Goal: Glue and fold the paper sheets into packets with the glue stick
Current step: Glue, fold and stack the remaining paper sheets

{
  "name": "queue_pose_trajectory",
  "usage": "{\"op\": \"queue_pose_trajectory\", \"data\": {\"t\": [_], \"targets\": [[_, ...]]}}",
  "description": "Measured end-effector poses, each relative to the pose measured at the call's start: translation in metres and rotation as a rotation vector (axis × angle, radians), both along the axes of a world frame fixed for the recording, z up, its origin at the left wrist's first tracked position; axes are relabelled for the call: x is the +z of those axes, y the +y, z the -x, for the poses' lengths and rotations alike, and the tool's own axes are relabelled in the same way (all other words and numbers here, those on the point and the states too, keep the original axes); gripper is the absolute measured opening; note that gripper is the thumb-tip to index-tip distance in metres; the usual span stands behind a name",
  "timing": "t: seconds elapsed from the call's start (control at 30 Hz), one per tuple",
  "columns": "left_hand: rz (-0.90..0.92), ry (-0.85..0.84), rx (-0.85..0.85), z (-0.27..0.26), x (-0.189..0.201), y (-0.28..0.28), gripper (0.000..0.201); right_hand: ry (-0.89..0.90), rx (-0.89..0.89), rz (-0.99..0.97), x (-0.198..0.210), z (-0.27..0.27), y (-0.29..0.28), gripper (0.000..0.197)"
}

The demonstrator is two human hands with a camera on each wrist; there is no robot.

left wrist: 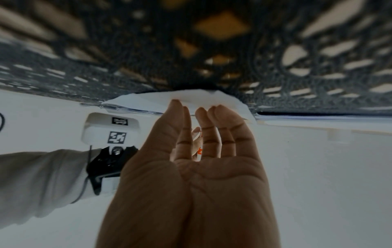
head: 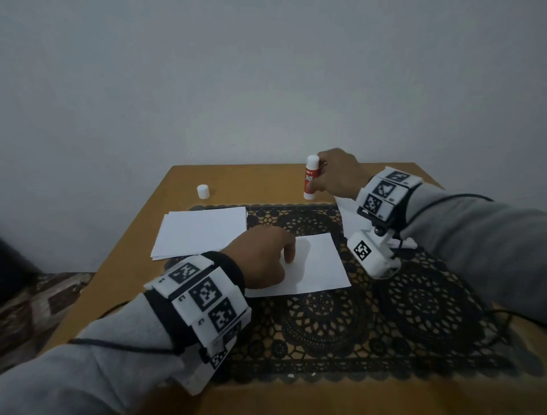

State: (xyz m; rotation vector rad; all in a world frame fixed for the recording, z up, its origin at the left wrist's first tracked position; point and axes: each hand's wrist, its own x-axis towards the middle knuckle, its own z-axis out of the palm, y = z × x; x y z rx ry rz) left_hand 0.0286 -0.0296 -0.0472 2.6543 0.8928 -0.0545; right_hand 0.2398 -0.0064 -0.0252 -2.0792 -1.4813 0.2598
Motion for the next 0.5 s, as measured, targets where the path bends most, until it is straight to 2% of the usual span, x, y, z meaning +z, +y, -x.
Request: {"op": "queue_pose_trajectory", "data": {"t": [0.17,0.5], "targets": [[-0.013,-0.015,-0.014,0.0,0.001,-0.004,0.022,-0.095,-0.018,0.052,-0.006,-0.004,0.021,0.032],[-0.04,-0.034,-0.022,-0.001,0.003,-0.009,0.022,-0.064,-0.043,0.082,-0.01,-0.008,0.024,0.041]]}}
